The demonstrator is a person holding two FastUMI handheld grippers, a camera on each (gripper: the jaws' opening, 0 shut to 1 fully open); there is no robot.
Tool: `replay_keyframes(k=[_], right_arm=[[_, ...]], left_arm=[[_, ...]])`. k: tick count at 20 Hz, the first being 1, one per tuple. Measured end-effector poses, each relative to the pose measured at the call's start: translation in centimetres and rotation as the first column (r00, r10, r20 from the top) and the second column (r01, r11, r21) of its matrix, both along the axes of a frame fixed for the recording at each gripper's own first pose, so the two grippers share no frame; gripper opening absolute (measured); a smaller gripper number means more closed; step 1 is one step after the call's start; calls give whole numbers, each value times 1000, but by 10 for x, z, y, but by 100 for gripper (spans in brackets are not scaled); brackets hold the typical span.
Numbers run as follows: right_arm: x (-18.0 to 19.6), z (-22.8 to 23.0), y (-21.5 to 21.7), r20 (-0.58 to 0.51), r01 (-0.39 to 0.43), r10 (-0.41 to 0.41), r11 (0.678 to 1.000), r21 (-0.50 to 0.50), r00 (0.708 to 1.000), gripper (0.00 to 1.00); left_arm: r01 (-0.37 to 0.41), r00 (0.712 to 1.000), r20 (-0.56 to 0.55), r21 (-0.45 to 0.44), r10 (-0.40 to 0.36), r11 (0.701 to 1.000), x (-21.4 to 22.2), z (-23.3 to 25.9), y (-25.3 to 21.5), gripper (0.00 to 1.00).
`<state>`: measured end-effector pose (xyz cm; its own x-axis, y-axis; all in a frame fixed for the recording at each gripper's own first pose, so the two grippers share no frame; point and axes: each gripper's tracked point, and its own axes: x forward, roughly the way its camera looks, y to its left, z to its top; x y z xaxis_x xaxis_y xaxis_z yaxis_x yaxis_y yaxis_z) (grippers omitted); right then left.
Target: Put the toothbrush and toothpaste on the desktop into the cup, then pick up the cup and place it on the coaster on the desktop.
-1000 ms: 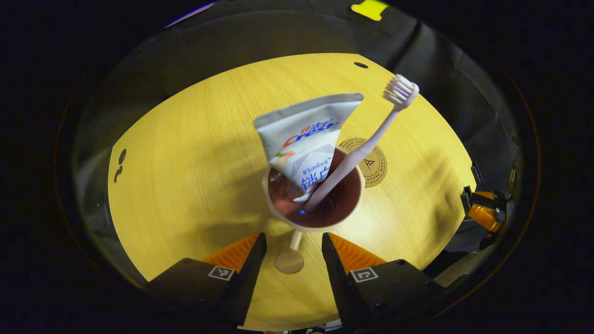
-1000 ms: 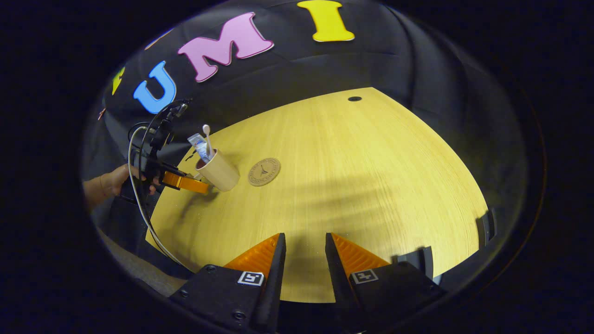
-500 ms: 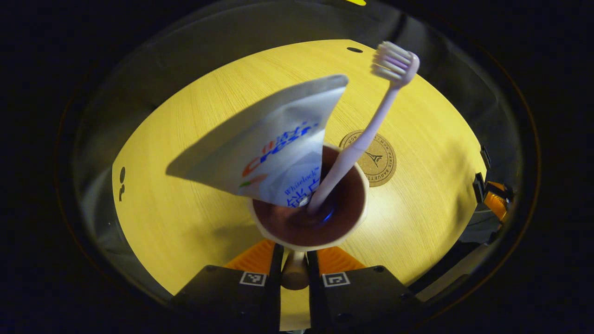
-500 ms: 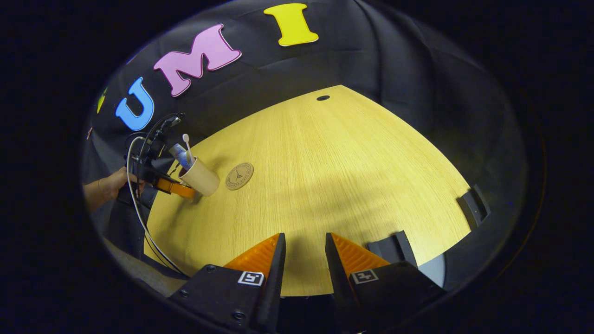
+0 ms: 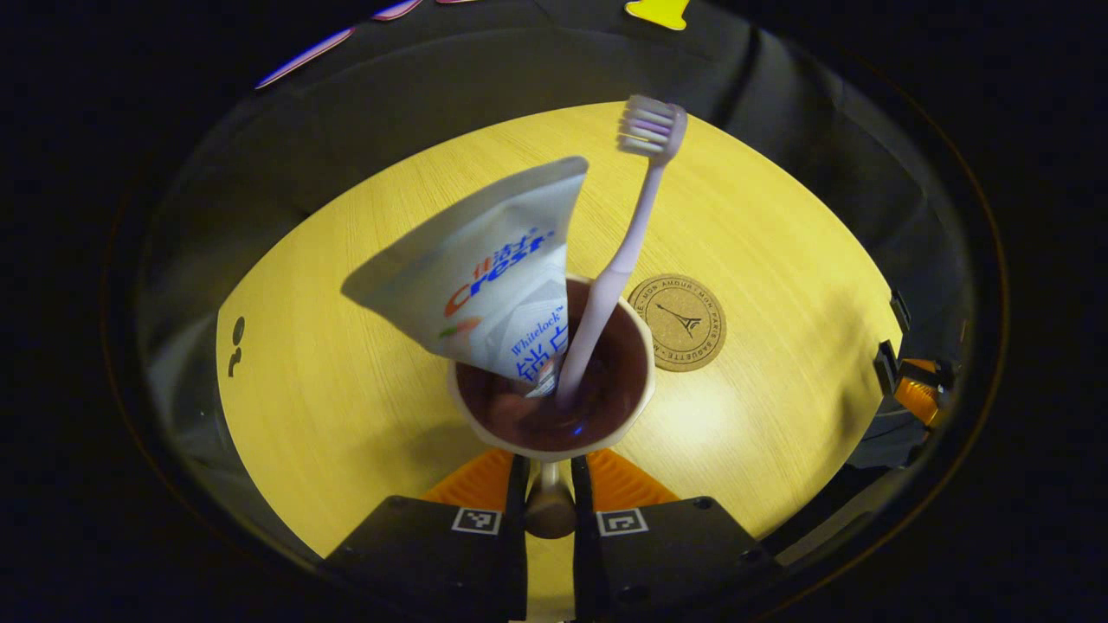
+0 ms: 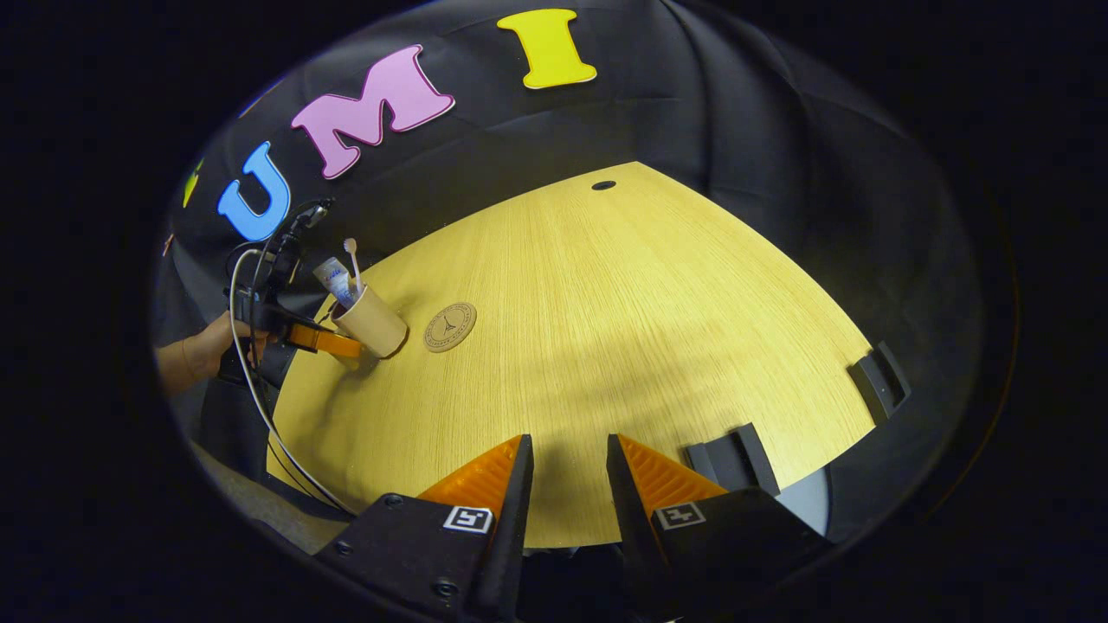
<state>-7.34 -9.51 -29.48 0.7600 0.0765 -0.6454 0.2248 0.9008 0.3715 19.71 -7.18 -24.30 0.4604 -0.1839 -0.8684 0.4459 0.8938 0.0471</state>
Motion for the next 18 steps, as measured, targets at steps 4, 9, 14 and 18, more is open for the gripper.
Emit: replay_keyframes(k=[4,9,14,18], right_arm=[[-2,3,-2,9,10,-10,1000,1,1000,53],[-9,3,-9,13,26,-26,1000,1,1000,53],[-15,7,-17,20,55,-55,998,8,998,53],[-23,9,-28,30,85,-85,996,3,996,53]], left_arm=[[10,1000,15,-13,-10,1000,-1,9,-5,25],[58,998,41,-17,-57,998,0,23,-26,20],[106,993,60,-23,-105,994,8,36,-60,25],[145,988,61,-7,-145,989,13,36,-80,25]])
